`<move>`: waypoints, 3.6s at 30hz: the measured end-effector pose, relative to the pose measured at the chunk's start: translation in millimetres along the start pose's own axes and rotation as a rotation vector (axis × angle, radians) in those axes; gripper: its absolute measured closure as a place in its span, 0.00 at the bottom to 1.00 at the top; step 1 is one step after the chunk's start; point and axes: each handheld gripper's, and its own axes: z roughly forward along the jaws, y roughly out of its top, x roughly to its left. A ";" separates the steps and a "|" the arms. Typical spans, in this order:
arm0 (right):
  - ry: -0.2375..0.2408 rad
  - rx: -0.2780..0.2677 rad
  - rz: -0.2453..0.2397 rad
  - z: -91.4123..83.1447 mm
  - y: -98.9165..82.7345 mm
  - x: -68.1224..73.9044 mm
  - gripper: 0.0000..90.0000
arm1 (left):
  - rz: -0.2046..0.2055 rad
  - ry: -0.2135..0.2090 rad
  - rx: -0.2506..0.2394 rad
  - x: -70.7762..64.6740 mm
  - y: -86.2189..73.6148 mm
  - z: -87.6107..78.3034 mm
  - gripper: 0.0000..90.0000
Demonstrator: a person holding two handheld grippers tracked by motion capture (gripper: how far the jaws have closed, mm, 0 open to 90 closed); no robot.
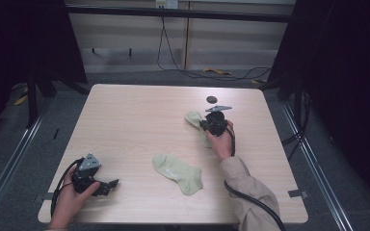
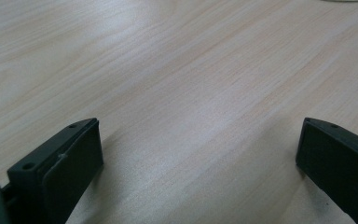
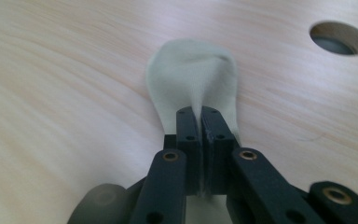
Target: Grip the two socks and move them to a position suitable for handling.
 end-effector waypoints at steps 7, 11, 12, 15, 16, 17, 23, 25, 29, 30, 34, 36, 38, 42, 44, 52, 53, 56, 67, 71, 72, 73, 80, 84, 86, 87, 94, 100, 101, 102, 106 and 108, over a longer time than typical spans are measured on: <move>0.186 -0.043 -0.152 -37.2 -0.6 31.6 0.96 | 0.000 0.000 0.000 0.0 0.0 0.0 0.00; 0.210 -0.031 -0.202 -47.6 -17.4 53.0 0.69 | 0.000 0.000 0.000 0.0 0.0 0.0 0.00; 0.205 -0.027 -0.197 -50.6 -25.2 56.9 0.68 | 0.000 0.000 0.000 0.0 0.0 0.0 0.00; 0.182 -0.027 -0.222 -60.6 -41.0 62.4 0.67 | 0.000 0.000 0.000 0.0 0.0 0.0 0.00; 0.180 -0.029 -0.223 -63.8 -46.5 63.0 0.67 | 0.000 0.000 0.000 0.0 0.0 0.0 0.00; 0.174 -0.022 -0.219 -66.7 -51.5 63.0 0.67 | 0.000 0.000 0.000 0.0 0.0 0.0 0.00; 0.187 0.000 -0.223 -78.7 -73.0 57.8 0.71 | 0.000 0.000 0.000 0.0 0.0 0.0 0.00; 0.174 0.012 -0.237 -82.0 -78.3 56.9 0.71 | 0.000 0.000 0.000 0.0 0.0 0.0 0.00; 0.133 0.047 -0.282 -83.4 -85.2 52.2 0.69 | 0.000 0.000 0.000 0.0 0.0 0.0 0.00; 0.125 0.050 -0.275 -82.4 -86.9 49.3 0.68 | 0.000 0.000 0.000 0.0 0.0 0.0 0.00; 0.098 0.036 -0.252 -81.6 -87.2 38.5 0.66 | 0.000 0.000 0.000 0.0 0.0 0.0 0.00; 0.120 0.022 -0.214 -81.7 -88.1 36.4 0.62 | 0.000 0.000 0.000 0.0 0.0 0.0 0.00; 0.129 0.013 -0.217 -84.0 -89.4 38.0 0.60 | 0.001 0.001 0.000 0.0 0.1 0.0 0.00; 0.153 -0.017 -0.202 -93.6 -90.2 42.4 0.58 | -0.004 0.004 -0.001 -0.6 1.3 1.4 0.00; 0.158 -0.027 -0.194 -98.9 -91.5 45.9 0.57 | -0.008 0.010 -0.002 -1.8 2.7 2.3 0.00; 0.215 -0.025 -0.194 -111.8 -101.6 60.8 0.54 | -0.037 -0.035 -0.031 -15.5 25.7 11.2 0.03; 0.215 -0.025 -0.194 -111.8 -101.6 60.8 0.54 | -0.051 -0.045 -0.031 -16.5 30.5 13.5 0.03; 0.230 -0.016 -0.205 -114.2 -105.6 66.1 0.54 | -0.066 -0.059 -0.037 -23.5 44.8 22.4 0.02; 0.237 -0.011 -0.228 -120.7 -112.7 76.3 0.55 | 0.005 -0.159 -0.013 -50.5 77.8 52.2 0.33; 0.242 -0.009 -0.237 -119.8 -114.2 80.2 0.57 | 0.017 -0.175 -0.030 -57.3 84.9 58.2 0.39; 0.245 -0.012 -0.238 -119.8 -114.0 80.8 0.58 | 0.025 -0.184 -0.029 -58.7 86.8 59.4 0.41; 0.249 -0.009 -0.236 -120.1 -113.9 81.8 0.58 | 0.033 -0.179 -0.029 -59.8 88.9 60.2 0.41; 0.256 -0.015 -0.242 -122.0 -114.0 87.2 0.59 | 0.042 -0.180 -0.048 -64.9 102.0 65.3 0.47; 0.251 -0.022 -0.247 -124.2 -112.5 89.0 0.59 | 0.066 -0.180 -0.017 -67.3 105.0 72.6 0.53; 0.262 -0.043 -0.240 -127.9 -110.2 89.7 0.60 | 0.082 -0.169 -0.004 -68.0 105.8 77.3 0.56; 0.262 -0.043 -0.240 -127.9 -110.2 89.7 0.60 | 0.082 -0.169 -0.004 -68.0 105.8 77.3 0.59; 0.319 0.005 -0.208 -127.1 -110.2 96.6 0.71 | 0.118 -0.173 0.015 -74.0 111.7 85.8 0.66; 0.325 0.021 -0.202 -126.6 -113.2 97.5 0.73 | 0.127 -0.174 0.041 -75.0 110.4 88.7 0.77; 0.325 0.016 -0.211 -127.5 -112.8 98.6 0.74 | 0.125 -0.175 0.046 -75.1 110.7 87.9 0.80; 0.325 0.016 -0.211 -127.5 -112.8 98.6 0.74 | 0.127 -0.180 0.046 -75.5 110.9 87.5 0.80; 0.300 0.049 -0.253 -124.5 -114.6 105.8 0.76 | 0.142 -0.177 0.070 -78.7 110.8 85.4 0.87; 0.299 0.070 -0.256 -119.2 -117.4 104.3 0.78 | 0.144 -0.178 0.075 -79.7 110.6 84.8 0.89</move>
